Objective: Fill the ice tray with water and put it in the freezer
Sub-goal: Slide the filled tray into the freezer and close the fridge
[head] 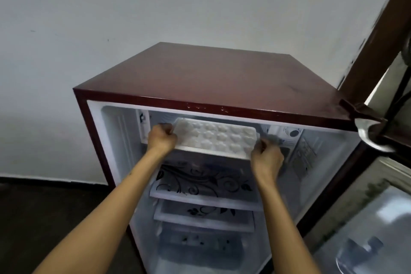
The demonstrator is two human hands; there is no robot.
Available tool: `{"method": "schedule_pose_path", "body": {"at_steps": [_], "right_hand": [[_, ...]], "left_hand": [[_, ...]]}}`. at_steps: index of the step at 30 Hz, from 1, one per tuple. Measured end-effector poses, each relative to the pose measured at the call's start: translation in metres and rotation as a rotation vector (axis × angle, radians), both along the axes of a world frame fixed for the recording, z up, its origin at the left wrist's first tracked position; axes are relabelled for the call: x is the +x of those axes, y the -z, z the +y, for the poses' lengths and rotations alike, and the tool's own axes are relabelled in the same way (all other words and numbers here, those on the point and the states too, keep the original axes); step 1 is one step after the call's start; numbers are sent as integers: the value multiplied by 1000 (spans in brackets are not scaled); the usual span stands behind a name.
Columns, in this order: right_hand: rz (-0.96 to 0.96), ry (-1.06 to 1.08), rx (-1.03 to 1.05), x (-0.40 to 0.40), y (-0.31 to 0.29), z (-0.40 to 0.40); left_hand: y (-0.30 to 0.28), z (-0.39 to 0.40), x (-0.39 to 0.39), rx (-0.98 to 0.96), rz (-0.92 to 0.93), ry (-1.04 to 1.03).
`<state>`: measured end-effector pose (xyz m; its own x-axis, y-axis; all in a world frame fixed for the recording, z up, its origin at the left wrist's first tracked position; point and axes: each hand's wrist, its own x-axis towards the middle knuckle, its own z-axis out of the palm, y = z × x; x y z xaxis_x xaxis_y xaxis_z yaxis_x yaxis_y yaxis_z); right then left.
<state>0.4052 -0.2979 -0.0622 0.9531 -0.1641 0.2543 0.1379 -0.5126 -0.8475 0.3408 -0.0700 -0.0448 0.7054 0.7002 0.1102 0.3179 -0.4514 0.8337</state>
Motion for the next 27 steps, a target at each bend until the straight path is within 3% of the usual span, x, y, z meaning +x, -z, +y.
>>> {"method": "schedule_pose_path", "body": {"at_steps": [6,11,27], "right_hand": [[-19,26,-172,54,7,24],[-75,18,-141,63,20,38],[-57,-31,-173,95,27,62]], "left_hand": [[8,15,43,100,58,37],[15,25,60,11,32,-30],[17,46,77,-6,71,20]]}}
